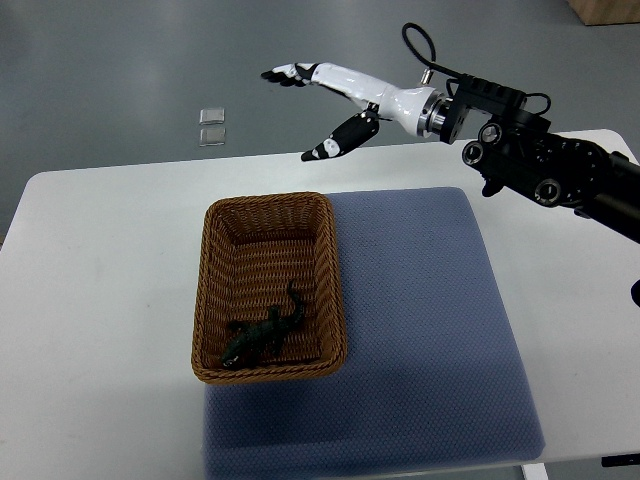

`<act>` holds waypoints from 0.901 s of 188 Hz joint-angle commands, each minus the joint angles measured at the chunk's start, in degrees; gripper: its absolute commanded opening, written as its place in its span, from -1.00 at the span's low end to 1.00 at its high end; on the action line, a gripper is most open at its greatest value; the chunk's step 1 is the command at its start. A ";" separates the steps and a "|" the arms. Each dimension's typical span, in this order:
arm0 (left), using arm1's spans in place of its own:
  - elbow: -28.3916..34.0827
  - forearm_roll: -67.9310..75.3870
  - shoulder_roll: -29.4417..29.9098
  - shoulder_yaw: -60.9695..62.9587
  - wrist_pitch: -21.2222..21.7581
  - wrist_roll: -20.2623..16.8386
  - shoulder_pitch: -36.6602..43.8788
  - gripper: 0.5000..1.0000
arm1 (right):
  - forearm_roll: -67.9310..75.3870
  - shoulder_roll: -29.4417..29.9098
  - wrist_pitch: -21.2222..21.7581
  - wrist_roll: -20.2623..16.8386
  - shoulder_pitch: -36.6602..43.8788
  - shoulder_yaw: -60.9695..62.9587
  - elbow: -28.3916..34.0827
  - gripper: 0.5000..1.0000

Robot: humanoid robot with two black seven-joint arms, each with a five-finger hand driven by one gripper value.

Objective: Place crocodile in brown basket with right hand

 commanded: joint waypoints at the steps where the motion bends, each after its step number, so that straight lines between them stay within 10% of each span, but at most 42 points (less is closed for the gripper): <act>1: 0.00 0.01 0.00 0.00 0.00 0.03 0.00 1.00 | 10.30 -0.67 -0.31 -4.54 -2.28 2.98 -4.05 0.69; 44: 0.00 0.01 0.00 0.00 0.00 -0.05 0.00 1.00 | 33.76 -0.93 -2.16 -9.21 -6.33 3.86 -13.37 0.69; 169: 0.00 0.01 0.00 0.00 0.00 0.04 0.00 1.00 | 58.12 -4.01 -1.10 -12.02 -14.15 3.94 -13.64 0.70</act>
